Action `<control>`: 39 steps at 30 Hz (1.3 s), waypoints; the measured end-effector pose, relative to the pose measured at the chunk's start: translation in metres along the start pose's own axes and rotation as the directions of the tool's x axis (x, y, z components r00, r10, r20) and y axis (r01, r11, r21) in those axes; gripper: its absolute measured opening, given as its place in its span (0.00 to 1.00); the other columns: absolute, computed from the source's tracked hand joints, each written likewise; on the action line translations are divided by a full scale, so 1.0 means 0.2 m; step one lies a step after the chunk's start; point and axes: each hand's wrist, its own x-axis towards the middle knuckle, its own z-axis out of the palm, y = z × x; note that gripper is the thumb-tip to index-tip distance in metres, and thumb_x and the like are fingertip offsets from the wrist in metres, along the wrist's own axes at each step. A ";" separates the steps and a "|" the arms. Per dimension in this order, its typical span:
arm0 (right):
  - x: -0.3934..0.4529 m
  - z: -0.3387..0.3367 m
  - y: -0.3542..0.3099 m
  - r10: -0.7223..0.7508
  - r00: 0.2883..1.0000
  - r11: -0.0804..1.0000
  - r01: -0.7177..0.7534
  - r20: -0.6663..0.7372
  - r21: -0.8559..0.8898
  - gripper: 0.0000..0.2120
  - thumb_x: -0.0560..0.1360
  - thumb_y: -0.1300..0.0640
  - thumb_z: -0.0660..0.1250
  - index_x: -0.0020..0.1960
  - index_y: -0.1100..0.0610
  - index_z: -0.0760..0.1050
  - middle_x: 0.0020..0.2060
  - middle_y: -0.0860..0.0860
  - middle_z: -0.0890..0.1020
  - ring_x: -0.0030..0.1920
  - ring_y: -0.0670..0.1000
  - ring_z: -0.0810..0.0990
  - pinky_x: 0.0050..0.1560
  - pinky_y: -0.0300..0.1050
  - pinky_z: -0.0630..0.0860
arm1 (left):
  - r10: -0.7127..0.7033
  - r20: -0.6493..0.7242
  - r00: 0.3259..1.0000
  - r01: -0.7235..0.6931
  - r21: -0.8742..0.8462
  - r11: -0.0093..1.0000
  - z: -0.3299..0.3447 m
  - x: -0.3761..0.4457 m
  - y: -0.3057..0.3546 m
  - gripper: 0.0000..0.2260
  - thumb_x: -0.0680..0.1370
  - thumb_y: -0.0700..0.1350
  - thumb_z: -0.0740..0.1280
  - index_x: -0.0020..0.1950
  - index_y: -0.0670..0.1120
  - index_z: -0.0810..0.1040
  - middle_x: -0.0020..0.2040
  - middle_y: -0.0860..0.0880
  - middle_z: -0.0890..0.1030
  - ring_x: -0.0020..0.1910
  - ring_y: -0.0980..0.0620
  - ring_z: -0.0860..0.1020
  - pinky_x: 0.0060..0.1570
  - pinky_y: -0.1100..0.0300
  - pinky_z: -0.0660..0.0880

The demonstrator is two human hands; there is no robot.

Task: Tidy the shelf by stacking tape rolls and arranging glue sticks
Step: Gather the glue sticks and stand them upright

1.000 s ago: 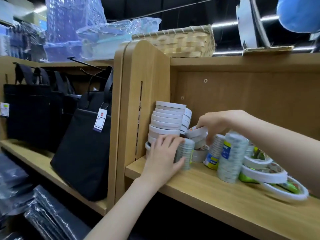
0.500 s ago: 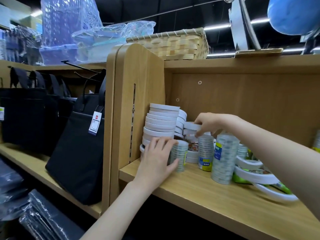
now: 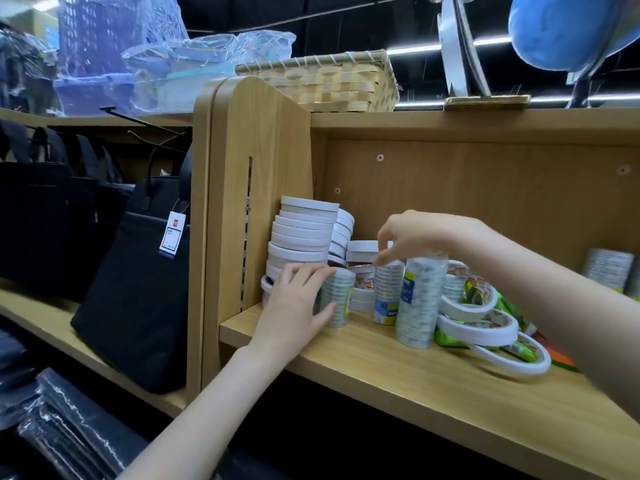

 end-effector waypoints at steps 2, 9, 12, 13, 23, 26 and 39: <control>-0.02 0.03 -0.04 0.042 0.998 0.998 -0.040 0.036 -0.052 0.18 0.72 0.43 0.68 0.55 0.54 0.76 0.49 0.52 0.77 0.48 0.53 0.76 0.41 0.43 0.71 | -0.014 0.030 0.999 0.014 0.010 1.000 -0.01 0.00 0.03 0.23 0.75 0.48 0.67 0.70 0.48 0.68 0.64 0.53 0.72 0.62 0.53 0.65 0.64 0.59 0.64; -0.08 0.00 0.01 0.057 0.996 0.996 -0.052 -0.073 0.066 0.15 0.71 0.44 0.69 0.51 0.53 0.78 0.49 0.51 0.80 0.49 0.53 0.78 0.48 0.47 0.77 | -0.023 0.066 0.998 0.023 0.002 1.000 -0.02 -0.07 0.06 0.28 0.77 0.43 0.62 0.75 0.48 0.56 0.72 0.51 0.63 0.70 0.53 0.60 0.69 0.61 0.56; -0.17 -0.02 0.04 0.070 0.997 0.997 -0.071 0.022 0.028 0.18 0.69 0.43 0.71 0.54 0.50 0.75 0.52 0.49 0.77 0.50 0.53 0.78 0.50 0.47 0.77 | -0.038 0.045 0.998 0.039 -0.009 0.999 -0.03 -0.08 0.09 0.26 0.76 0.42 0.63 0.74 0.46 0.59 0.70 0.49 0.66 0.68 0.51 0.62 0.68 0.60 0.57; -0.19 -0.02 0.05 0.079 0.996 0.997 -0.079 0.042 0.014 0.19 0.69 0.45 0.72 0.56 0.50 0.74 0.54 0.49 0.75 0.49 0.54 0.79 0.46 0.46 0.78 | -0.038 0.053 0.998 0.039 -0.015 0.999 -0.03 -0.08 0.10 0.26 0.76 0.42 0.62 0.74 0.46 0.60 0.69 0.49 0.66 0.67 0.51 0.62 0.68 0.60 0.58; -0.39 0.03 0.29 0.166 0.985 0.886 -0.125 -0.055 0.446 0.14 0.73 0.52 0.69 0.57 0.55 0.74 0.51 0.51 0.80 0.52 0.53 0.79 0.47 0.44 0.78 | -0.026 0.047 0.999 0.037 -0.234 0.972 -0.01 -0.03 0.33 0.24 0.75 0.43 0.65 0.71 0.46 0.63 0.64 0.48 0.70 0.65 0.51 0.66 0.65 0.56 0.65; -0.45 0.20 0.32 0.157 0.988 0.949 -0.149 -0.005 0.280 0.10 0.73 0.54 0.68 0.54 0.52 0.76 0.52 0.49 0.80 0.53 0.50 0.78 0.53 0.44 0.75 | -0.136 0.234 0.963 0.216 -0.361 0.907 0.08 0.01 0.44 0.32 0.75 0.49 0.68 0.74 0.46 0.57 0.66 0.47 0.70 0.66 0.49 0.67 0.65 0.53 0.66; -0.56 0.21 0.37 0.134 0.929 0.987 -0.092 -0.344 0.134 0.08 0.74 0.67 0.61 0.50 0.62 0.77 0.47 0.58 0.78 0.51 0.58 0.75 0.45 0.43 0.64 | -0.302 0.520 0.799 0.360 -0.011 0.933 0.16 0.06 0.50 0.26 0.76 0.56 0.65 0.66 0.41 0.65 0.65 0.43 0.72 0.65 0.43 0.68 0.62 0.48 0.68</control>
